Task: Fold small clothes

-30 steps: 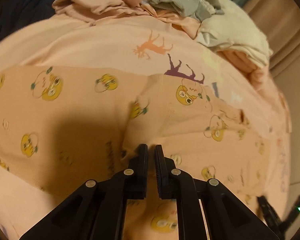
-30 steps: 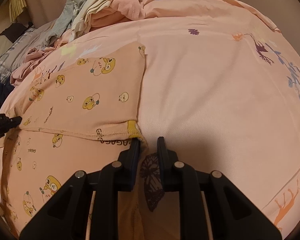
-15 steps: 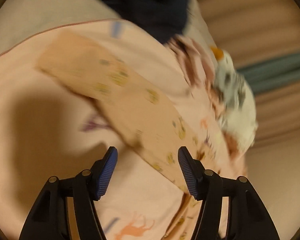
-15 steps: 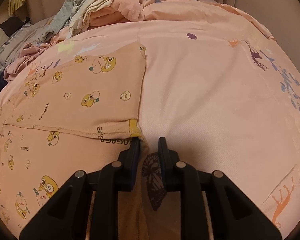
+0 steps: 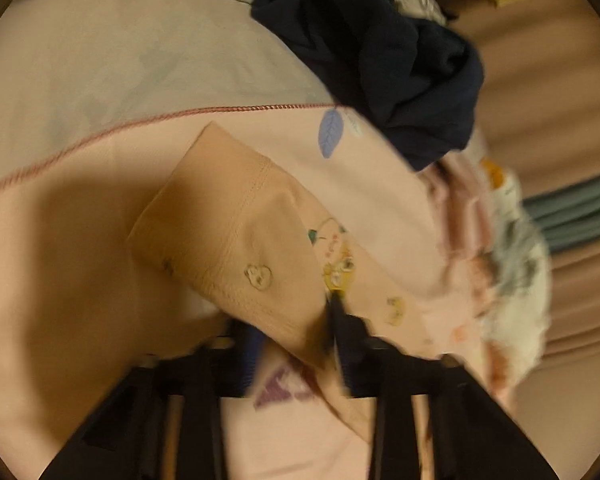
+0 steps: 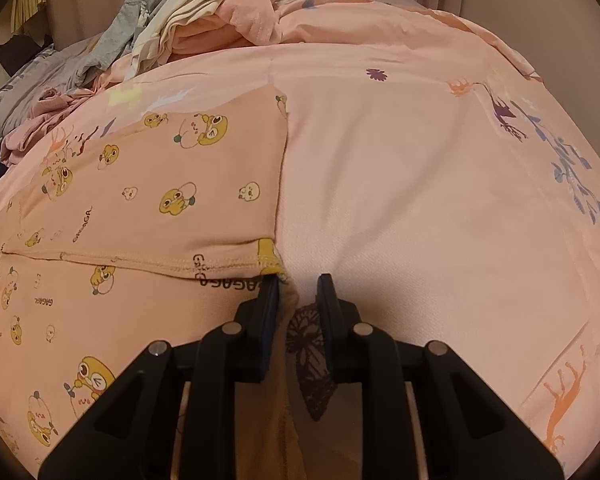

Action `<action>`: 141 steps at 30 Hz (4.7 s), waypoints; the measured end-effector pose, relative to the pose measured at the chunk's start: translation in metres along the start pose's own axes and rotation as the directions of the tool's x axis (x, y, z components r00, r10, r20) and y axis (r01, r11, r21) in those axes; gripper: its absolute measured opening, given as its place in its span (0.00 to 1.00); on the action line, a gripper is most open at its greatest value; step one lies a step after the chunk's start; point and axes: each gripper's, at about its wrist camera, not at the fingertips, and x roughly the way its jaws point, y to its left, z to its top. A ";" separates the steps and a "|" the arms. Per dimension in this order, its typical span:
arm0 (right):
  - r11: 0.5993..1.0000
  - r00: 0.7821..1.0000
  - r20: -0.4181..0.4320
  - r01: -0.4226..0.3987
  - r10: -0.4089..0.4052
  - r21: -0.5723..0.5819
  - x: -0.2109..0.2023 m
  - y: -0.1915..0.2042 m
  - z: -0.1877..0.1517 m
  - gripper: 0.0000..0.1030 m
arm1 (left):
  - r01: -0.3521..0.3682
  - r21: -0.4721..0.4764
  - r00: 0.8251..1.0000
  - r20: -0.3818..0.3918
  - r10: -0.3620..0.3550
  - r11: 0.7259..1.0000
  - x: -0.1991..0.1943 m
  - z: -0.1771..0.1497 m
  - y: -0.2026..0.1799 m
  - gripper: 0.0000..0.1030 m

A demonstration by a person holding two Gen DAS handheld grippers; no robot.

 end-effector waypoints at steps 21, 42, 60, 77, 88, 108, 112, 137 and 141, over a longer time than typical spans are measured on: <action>0.997 0.998 0.038 -0.059 0.057 0.054 -0.001 -0.009 -0.007 0.21 | 0.091 0.826 0.996 -0.070 -0.059 0.557 0.028 -0.252 -0.292 0.03; 0.999 0.998 0.049 -0.050 0.050 0.000 -0.001 0.002 -0.008 0.35 | 0.003 0.808 0.983 -0.111 0.148 0.589 -0.016 -0.227 -0.196 0.54; 0.988 0.977 -0.167 -0.144 0.133 -0.055 -0.036 0.043 0.020 0.44 | -0.024 0.758 0.990 -0.075 0.123 0.652 0.052 -0.226 -0.174 0.24; 0.979 0.956 -0.267 -0.163 0.125 -0.125 0.034 0.242 0.067 0.20 | 0.113 0.653 0.980 -0.197 0.025 0.749 0.053 -0.204 -0.154 0.12; 0.947 0.952 -0.021 -0.301 0.306 0.112 -0.026 0.121 0.110 0.09 | 0.029 0.686 0.990 -0.120 0.073 0.727 0.054 -0.215 -0.163 0.12; 0.975 0.978 -0.138 -0.130 0.156 0.180 0.030 0.002 0.070 0.23 | -0.058 0.788 0.982 -0.064 0.175 0.613 0.030 -0.232 -0.168 0.11; 0.994 0.991 -0.115 -0.060 0.071 0.096 0.007 -0.004 0.066 0.31 | -0.131 0.838 0.987 0.062 0.146 0.529 -0.010 -0.232 -0.182 0.11; 0.937 0.915 -0.202 -0.348 0.348 0.039 -0.033 0.025 -0.013 0.22 | 0.099 0.831 0.982 -0.170 0.080 0.548 -0.002 -0.278 -0.181 0.12; 0.961 0.945 -0.202 -0.272 0.257 -0.051 -0.038 0.026 -0.058 0.18 | 0.038 0.856 0.989 -0.105 0.100 0.516 0.005 -0.294 -0.139 0.12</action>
